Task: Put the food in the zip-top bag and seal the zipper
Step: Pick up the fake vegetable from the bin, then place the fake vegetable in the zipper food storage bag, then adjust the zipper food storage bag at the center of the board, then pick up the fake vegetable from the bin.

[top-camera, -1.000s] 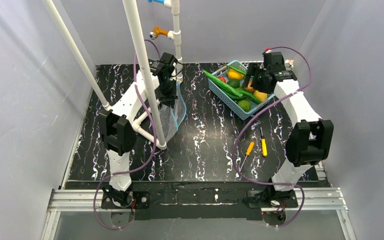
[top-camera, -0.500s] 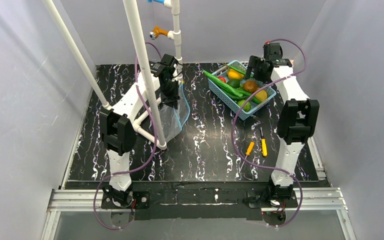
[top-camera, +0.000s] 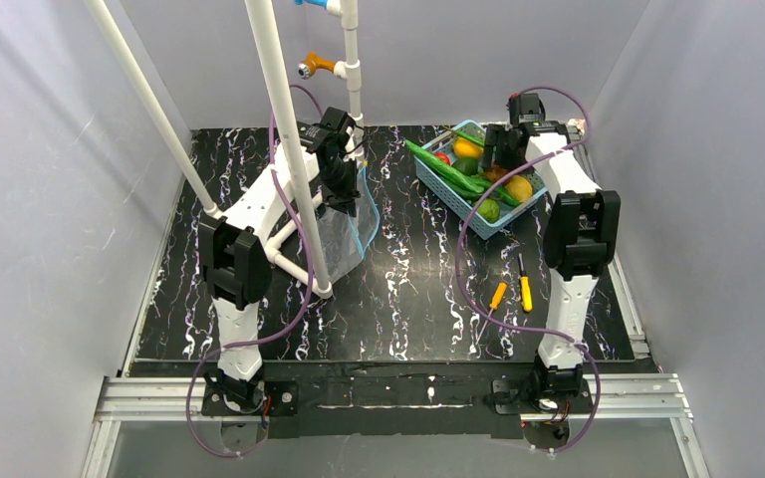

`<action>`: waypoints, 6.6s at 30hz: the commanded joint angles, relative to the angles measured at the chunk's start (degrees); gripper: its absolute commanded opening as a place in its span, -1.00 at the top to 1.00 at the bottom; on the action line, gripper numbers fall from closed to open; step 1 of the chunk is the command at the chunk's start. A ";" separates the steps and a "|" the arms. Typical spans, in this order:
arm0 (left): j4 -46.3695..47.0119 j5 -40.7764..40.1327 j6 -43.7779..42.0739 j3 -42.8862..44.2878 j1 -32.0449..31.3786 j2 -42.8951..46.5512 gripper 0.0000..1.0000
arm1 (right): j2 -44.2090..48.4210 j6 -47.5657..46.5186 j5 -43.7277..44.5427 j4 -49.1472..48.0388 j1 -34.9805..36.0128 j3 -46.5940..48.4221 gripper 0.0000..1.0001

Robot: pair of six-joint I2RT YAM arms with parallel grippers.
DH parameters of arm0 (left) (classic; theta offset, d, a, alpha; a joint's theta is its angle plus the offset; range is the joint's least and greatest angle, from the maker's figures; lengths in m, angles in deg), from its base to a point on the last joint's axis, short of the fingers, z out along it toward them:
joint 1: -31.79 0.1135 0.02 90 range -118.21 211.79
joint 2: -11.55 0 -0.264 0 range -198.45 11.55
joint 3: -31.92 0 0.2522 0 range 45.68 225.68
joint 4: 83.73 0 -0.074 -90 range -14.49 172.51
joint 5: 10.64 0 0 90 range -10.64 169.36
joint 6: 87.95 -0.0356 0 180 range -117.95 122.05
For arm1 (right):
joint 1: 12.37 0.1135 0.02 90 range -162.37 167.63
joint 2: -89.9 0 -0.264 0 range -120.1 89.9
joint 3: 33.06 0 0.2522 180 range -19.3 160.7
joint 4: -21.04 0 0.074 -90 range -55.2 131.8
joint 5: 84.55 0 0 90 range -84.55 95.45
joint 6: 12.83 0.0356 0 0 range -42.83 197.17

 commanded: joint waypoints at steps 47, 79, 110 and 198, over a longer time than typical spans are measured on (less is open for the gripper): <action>1.06 5.68 -1.45 -3.85 -0.53 3.30 1.00 | 24.83 13.86 -38.52 -23.20 28.65 -30.06 0.97; 2.67 15.86 2.04 -3.73 -0.52 7.15 1.00 | 27.61 6.81 -13.22 4.73 35.63 -10.21 -0.97; 3.05 19.69 3.49 -2.07 -0.34 10.36 1.00 | 30.72 13.29 -24.39 -9.49 25.62 -28.06 0.23; -1.87 13.15 1.99 -0.47 4.13 7.71 1.00 | 14.48 9.86 -14.60 -0.43 -0.02 -14.27 -0.31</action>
